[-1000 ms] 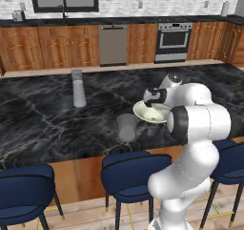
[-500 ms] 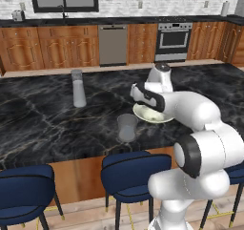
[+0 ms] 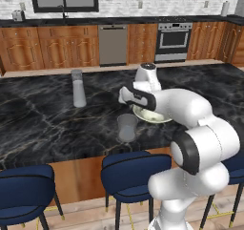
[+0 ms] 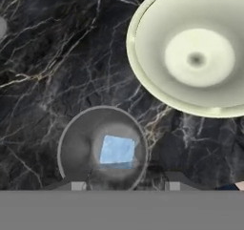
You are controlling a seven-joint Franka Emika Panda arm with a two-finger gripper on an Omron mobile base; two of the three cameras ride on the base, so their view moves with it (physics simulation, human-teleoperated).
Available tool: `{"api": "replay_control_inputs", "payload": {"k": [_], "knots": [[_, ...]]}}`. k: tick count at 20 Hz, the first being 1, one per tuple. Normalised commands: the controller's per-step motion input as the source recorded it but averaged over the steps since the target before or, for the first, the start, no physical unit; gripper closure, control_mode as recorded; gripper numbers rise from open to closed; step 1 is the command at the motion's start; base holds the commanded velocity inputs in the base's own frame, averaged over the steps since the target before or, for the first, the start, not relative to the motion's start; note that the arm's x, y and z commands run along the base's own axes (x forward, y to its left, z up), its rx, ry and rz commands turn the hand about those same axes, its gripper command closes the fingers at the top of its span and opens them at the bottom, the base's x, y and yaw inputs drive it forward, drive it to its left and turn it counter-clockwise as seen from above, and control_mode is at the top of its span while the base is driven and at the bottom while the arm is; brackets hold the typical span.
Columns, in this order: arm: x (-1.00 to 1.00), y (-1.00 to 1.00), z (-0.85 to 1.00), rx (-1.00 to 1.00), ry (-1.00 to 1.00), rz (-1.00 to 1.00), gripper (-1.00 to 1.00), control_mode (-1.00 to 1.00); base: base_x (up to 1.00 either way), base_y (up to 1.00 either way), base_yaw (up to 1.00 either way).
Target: There are two ice cubes in the ice bowl. Place both ice cubes in the glass cup.
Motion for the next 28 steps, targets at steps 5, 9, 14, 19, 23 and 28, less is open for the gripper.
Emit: {"api": "replay_control_inputs", "payload": {"k": [5, 9, 14, 19, 23, 28], "knots": [[0.0, 0.16, -0.4, 0.0, 0.03, 0.09, 1.0, -1.0, 0.0, 0.0, 0.0], [0.01, 0.17, -0.11, 0.0, 0.0, 0.06, 1.0, -1.0, 0.0, 0.0, 0.0], [0.08, 0.08, -0.12, 0.0, 0.0, 0.05, 1.0, -1.0, 0.0, 0.0, 0.0], [0.05, 0.02, -0.21, 0.0, 0.0, 0.05, 1.0, -1.0, 0.0, 0.0, 0.0], [0.13, 0.0, 0.0, 0.0, -0.03, 0.04, 1.0, -1.0, 0.0, 0.0, 0.0], [0.13, 0.0, 0.0, 0.0, -0.04, 0.03, -1.0, -1.0, 0.0, 0.0, 0.0]]}}
